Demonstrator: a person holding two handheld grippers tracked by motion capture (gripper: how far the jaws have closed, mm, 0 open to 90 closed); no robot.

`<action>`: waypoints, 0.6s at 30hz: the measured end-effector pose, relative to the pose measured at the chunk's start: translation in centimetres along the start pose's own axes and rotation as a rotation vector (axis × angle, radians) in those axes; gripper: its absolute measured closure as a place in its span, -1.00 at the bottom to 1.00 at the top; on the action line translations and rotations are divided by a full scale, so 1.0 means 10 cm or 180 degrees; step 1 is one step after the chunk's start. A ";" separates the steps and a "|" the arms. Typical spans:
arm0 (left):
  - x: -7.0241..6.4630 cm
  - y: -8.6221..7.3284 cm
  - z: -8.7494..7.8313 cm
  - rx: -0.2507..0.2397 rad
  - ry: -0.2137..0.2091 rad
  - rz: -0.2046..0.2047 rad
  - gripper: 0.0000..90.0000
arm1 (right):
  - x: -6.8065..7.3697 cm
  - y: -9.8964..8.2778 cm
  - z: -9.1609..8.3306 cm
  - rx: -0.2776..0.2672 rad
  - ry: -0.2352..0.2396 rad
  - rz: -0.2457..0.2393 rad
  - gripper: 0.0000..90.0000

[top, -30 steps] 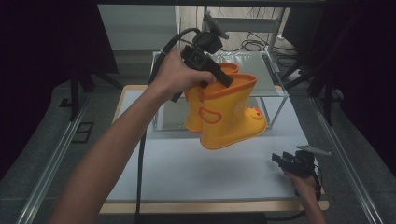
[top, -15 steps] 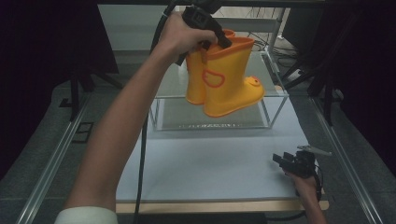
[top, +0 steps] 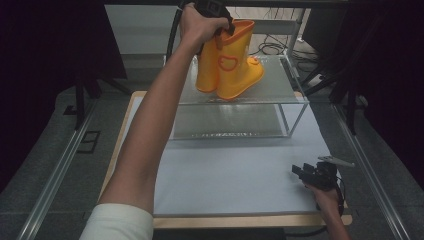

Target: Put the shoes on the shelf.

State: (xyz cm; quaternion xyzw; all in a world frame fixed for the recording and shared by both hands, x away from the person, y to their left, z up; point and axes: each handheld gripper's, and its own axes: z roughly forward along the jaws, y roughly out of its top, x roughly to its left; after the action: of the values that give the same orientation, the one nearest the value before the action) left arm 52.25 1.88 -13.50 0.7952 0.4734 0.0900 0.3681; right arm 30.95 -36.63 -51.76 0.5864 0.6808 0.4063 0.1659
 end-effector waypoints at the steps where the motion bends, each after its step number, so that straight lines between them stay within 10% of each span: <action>1: 0.01 0.00 0.02 -0.0016 0.0019 -0.0015 0.83 | 0.00 0.00 -0.01 -0.0024 -0.0001 -0.0001 -0.06; 18: 0.33 -0.15 0.43 -0.0064 0.0264 -0.0253 0.82 | 0.06 0.02 -0.07 -0.0117 0.0026 -0.0066 -0.07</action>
State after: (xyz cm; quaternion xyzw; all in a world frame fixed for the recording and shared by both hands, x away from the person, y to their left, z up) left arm 55.08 2.85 -18.20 0.7676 0.5185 0.1129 0.3594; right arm 30.47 -36.32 -51.04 0.5745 0.6799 0.4194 0.1781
